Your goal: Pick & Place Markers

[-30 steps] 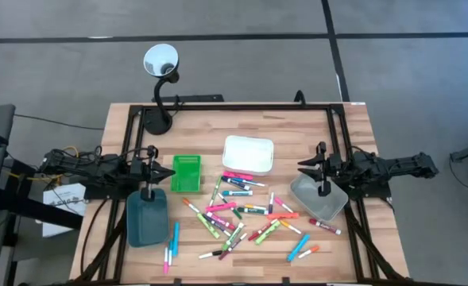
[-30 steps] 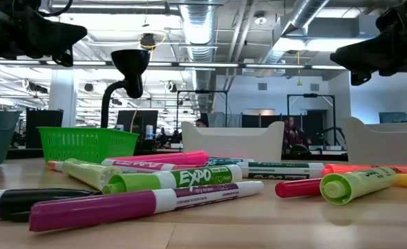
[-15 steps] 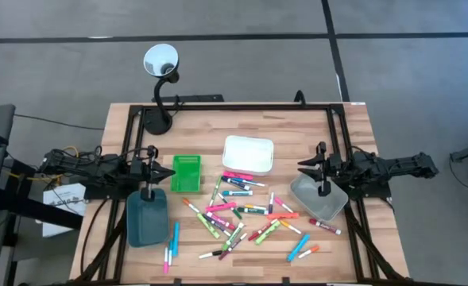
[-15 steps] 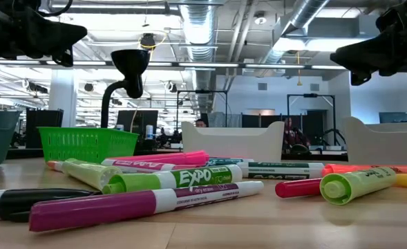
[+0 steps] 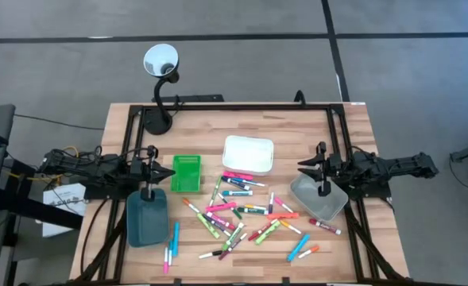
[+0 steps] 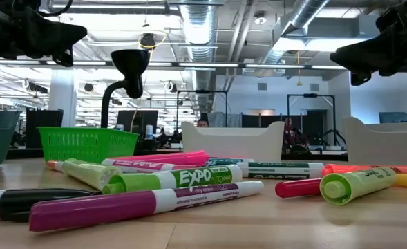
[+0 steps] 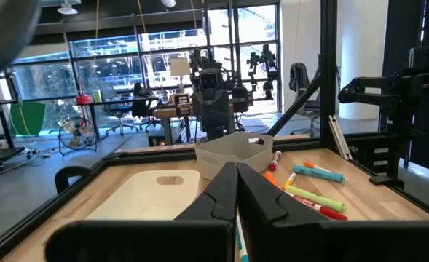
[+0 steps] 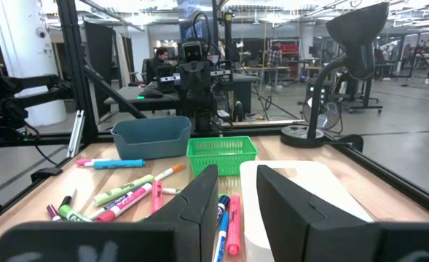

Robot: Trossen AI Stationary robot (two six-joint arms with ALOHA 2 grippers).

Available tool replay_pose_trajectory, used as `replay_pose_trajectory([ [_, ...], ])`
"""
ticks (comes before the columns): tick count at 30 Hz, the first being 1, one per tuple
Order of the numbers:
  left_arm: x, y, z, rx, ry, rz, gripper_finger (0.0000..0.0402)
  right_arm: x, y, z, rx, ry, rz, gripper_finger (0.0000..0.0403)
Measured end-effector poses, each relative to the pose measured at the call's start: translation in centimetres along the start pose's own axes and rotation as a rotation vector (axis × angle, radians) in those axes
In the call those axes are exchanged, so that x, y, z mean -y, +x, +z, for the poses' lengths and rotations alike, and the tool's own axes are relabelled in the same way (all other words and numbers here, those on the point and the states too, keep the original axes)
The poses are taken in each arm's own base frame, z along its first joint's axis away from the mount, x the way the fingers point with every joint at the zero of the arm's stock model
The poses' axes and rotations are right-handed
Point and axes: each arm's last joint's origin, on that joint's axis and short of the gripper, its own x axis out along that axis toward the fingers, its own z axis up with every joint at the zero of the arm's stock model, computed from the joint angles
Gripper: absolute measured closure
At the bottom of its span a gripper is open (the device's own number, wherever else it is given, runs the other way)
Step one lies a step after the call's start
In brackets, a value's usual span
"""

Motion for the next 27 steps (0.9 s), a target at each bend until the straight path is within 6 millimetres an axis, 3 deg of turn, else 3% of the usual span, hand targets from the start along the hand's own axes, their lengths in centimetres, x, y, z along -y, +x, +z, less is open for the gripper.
replay_pose_trajectory([
  [19, 0.00, 0.00, -0.01, -0.001, 0.004, 0.000, 0.0396, 0.00, 0.00, 0.00, 0.000, 0.000, 0.000, 0.0317],
  [27, -0.01, 0.00, 0.05, 0.005, 0.101, 0.001, 0.0396, 0.00, 0.00, 0.00, 0.000, 0.000, 0.000, 0.0317],
])
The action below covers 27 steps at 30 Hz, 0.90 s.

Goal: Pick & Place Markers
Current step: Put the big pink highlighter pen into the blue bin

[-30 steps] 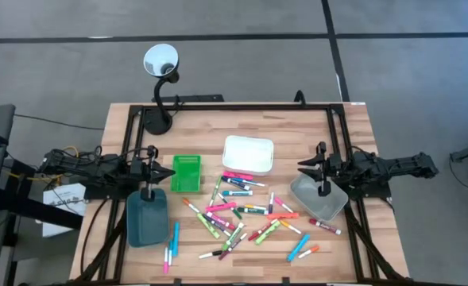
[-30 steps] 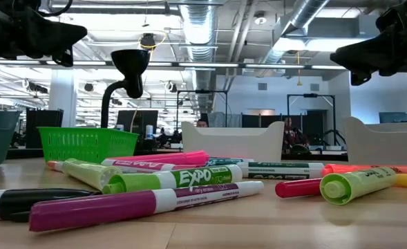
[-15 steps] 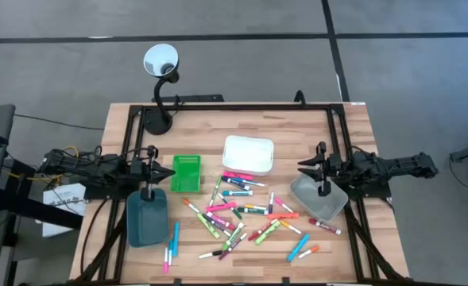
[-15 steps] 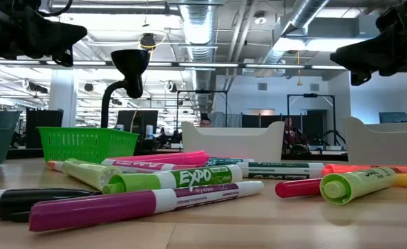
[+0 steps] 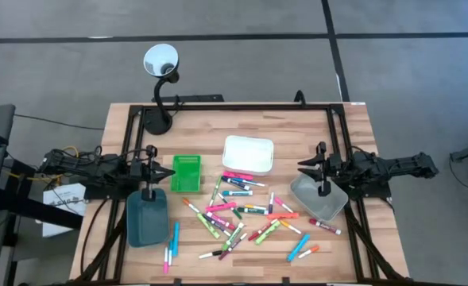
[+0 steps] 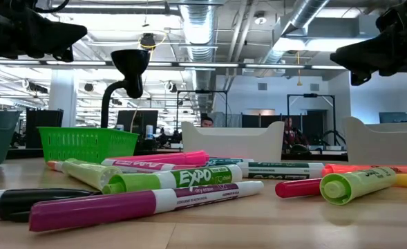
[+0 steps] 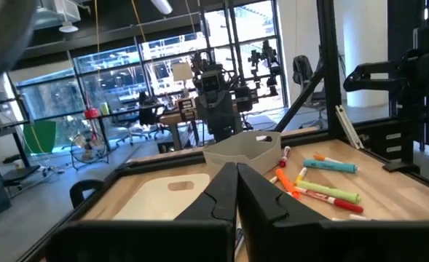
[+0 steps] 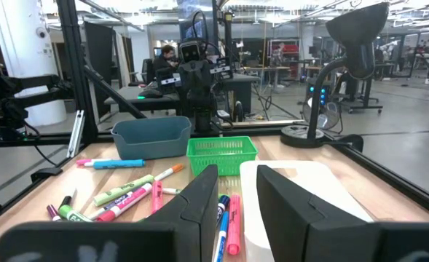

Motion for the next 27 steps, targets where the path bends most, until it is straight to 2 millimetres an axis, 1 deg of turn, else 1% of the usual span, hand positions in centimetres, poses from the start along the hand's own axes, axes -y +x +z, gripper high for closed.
replay_pose_trajectory([
  [5, -0.1, 0.0, 0.3, 0.030, -0.007, 0.018, 0.0396, 0.0, 0.0, 0.0, 0.000, 0.000, 0.000, 0.0317],
  [8, -0.1, 0.0, 0.6, 0.064, -0.091, -0.005, 0.0396, 0.0, 0.0, 0.0, 0.000, 0.000, 0.000, 0.0317],
  [10, -0.2, 0.0, 0.9, 0.094, -0.113, -0.002, 0.0396, 0.0, 0.0, 0.0, 0.001, 0.000, 0.000, 0.0317],
  [12, -0.4, -0.1, 1.5, 0.158, -0.128, 0.017, 0.0396, 0.0, 0.0, 0.0, 0.000, 0.000, 0.000, 0.0317],
  [16, -1.0, -0.5, 3.1, 0.317, -0.129, 0.114, 0.0396, 0.0, 0.0, 0.0, 0.000, 0.000, 0.000, 0.0317],
  [18, -1.2, -0.6, 3.4, 0.349, -0.139, 0.130, 0.0396, 0.0, 0.0, 0.0, 0.000, 0.000, 0.000, 0.0317],
  [22, -1.3, -0.1, 4.2, 0.319, -0.168, 0.117, 0.0384, 0.0, 0.0, 0.0, 0.000, 0.000, 0.000, 0.0317],
  [24, -1.2, 0.6, 4.5, 0.271, -0.157, 0.123, 0.0368, 0.0, 0.0, 0.0, 0.000, -0.021, -0.001, 0.0317],
  [27, -1.1, 2.3, 4.9, 0.160, -0.131, 0.156, 0.0334, 0.0, 0.0, 0.0, 0.001, -0.027, -0.001, 0.0317],
])
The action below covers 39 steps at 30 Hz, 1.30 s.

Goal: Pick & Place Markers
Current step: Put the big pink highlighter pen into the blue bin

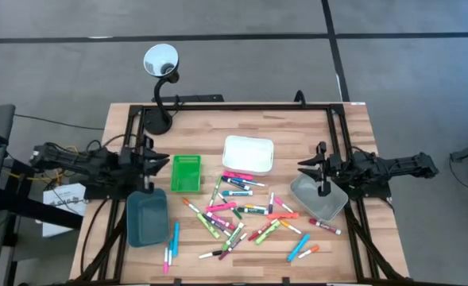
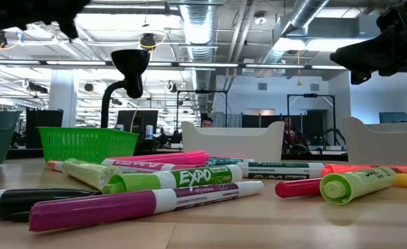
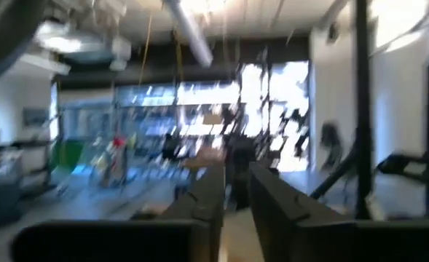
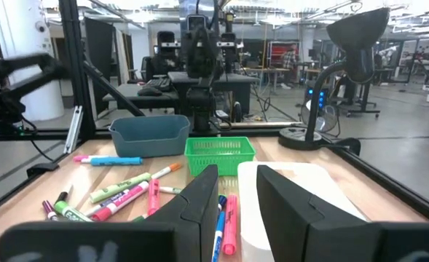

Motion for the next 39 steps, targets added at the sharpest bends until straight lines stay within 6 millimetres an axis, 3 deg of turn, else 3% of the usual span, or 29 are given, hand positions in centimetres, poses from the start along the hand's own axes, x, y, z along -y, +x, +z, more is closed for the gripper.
replay_pose_trajectory([
  [9, 2.6, 7.0, -2.0, -0.326, -0.002, 0.001, 0.0255, 0.0, 0.0, 0.6, 0.058, 0.009, -0.003, 0.0317],
  [18, 5.1, 12.8, -6.7, -0.615, 0.005, -0.022, 0.0243, 0.5, -0.2, 2.0, 0.192, -0.058, -0.151, 0.0317],
  [23, 6.4, 15.5, -6.9, -0.816, -0.028, -0.101, 0.0243, 0.9, -0.7, 3.5, 0.288, -0.097, -0.267, 0.0317],
  [31, 8.4, 14.6, -9.9, -1.094, -0.202, -0.095, 0.0243, 0.8, -0.7, 3.9, 0.287, -0.104, -0.207, 0.0317],
  [39, 10.6, 13.5, -13.3, -1.194, -0.129, -0.088, 0.0243, 0.6, -0.6, 3.8, 0.292, -0.036, -0.154, 0.0307],
])
